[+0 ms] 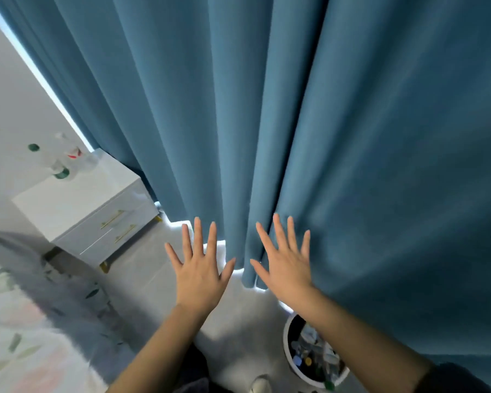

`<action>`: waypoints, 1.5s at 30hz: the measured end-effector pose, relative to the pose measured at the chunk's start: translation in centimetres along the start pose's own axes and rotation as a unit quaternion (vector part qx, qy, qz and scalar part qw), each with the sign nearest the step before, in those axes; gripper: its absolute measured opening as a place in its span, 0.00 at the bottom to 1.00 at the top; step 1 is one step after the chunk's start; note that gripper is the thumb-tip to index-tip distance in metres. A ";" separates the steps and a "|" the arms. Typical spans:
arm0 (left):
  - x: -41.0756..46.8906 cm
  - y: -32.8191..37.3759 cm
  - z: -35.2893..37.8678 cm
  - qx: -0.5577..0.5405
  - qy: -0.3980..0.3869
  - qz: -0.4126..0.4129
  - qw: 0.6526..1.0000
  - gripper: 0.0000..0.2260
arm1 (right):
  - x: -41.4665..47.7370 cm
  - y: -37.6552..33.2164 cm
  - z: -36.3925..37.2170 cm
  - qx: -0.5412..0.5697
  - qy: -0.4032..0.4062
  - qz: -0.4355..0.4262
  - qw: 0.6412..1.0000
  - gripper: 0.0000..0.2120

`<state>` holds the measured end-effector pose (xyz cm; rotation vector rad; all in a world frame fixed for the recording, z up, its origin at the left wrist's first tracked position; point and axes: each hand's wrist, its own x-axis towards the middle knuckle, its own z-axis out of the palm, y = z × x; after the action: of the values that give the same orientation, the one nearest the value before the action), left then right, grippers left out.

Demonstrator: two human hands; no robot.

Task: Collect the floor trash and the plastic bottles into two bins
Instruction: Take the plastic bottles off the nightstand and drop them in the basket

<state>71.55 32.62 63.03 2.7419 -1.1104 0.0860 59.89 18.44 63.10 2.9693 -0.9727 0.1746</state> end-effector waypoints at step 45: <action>28.1 -47.6 -3.1 0.044 -0.007 -0.247 0.968 0.37 | 43.0 -43.3 4.9 0.014 -0.051 -0.229 0.972 0.39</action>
<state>124.84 47.50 62.54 3.0104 -0.4058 0.0478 120.38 27.87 63.97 3.1512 -0.2655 0.0274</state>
